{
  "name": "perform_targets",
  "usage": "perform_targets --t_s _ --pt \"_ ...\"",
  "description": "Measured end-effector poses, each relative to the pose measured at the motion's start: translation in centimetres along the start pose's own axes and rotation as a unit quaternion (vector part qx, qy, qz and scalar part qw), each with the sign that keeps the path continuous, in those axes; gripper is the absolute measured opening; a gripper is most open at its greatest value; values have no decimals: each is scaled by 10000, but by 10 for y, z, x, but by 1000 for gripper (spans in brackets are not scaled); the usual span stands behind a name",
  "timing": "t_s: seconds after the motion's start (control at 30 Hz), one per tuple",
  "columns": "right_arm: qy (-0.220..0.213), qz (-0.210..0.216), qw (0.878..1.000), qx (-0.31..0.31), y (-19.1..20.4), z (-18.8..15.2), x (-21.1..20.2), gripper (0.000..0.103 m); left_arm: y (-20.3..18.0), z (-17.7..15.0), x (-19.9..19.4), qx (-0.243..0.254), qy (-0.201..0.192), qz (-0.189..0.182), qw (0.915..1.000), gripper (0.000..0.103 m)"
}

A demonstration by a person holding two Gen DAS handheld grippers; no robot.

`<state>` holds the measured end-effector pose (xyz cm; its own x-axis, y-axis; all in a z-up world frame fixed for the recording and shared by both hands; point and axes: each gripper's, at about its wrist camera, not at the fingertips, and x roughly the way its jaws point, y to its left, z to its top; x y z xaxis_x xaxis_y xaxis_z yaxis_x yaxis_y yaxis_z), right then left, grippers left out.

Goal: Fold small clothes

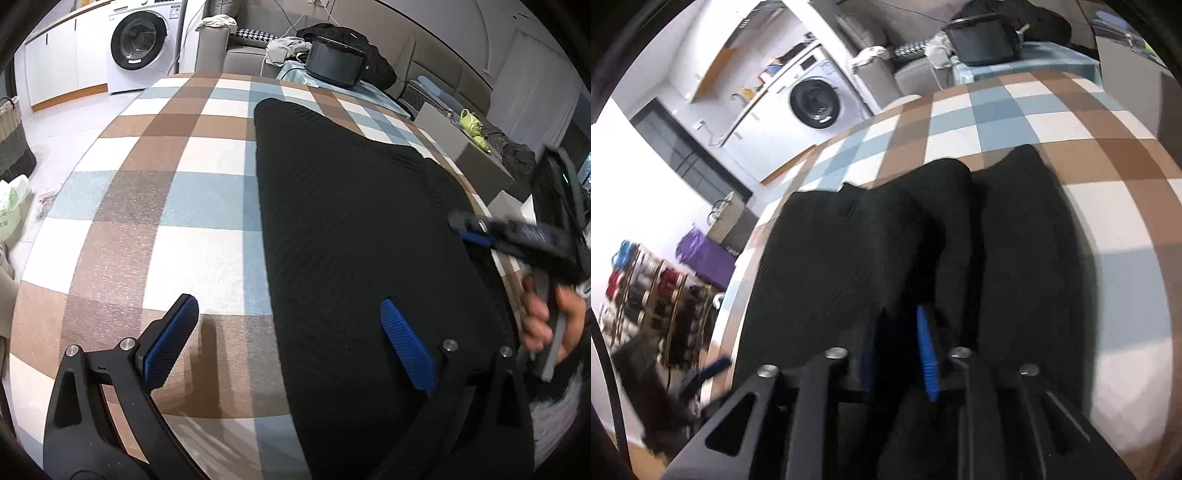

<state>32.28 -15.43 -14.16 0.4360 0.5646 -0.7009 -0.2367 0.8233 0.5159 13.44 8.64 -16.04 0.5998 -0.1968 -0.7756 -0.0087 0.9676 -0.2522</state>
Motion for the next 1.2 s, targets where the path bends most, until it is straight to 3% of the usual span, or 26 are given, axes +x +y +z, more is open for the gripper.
perform_targets --t_s 0.1,0.2,0.3,0.43,0.57,0.7,0.83,0.97,1.07,1.13,1.2 --pt "254 517 9983 -86 8 -36 -16 30 -4 0 1 40 31 -16 10000 98" --pt "382 508 9969 -457 25 -68 -22 30 -10 -3 -2 112 34 28 9999 98" --pt "276 569 9968 -485 31 -86 -32 15 -17 -6 -15 233 -87 130 9996 97" --pt "-459 1026 9917 -631 35 -96 -56 9 -26 -16 -37 361 -210 -101 9991 97" --pt "66 472 9984 -293 22 -98 -33 9 -42 -35 -46 637 -78 -285 9975 97" --pt "11 650 9978 -107 16 -101 -38 12 -62 -55 -50 949 135 -481 9942 96" --pt "75 1095 9939 78 9 -105 -45 18 -94 -75 -58 1667 232 -747 9829 96" --pt "80 1158 9932 44 7 -110 -44 19 -117 -92 -58 2195 374 -873 9710 96" --pt "-100 1029 9944 -204 23 -107 -46 8 -129 -100 -54 2454 453 -755 9654 96" --pt "-362 1326 9900 -305 33 -103 -55 6 -133 -101 -52 2520 469 -751 9637 96" --pt "-368 1233 9911 -334 36 -99 -55 7 -134 -100 -53 2489 371 -795 9645 94"
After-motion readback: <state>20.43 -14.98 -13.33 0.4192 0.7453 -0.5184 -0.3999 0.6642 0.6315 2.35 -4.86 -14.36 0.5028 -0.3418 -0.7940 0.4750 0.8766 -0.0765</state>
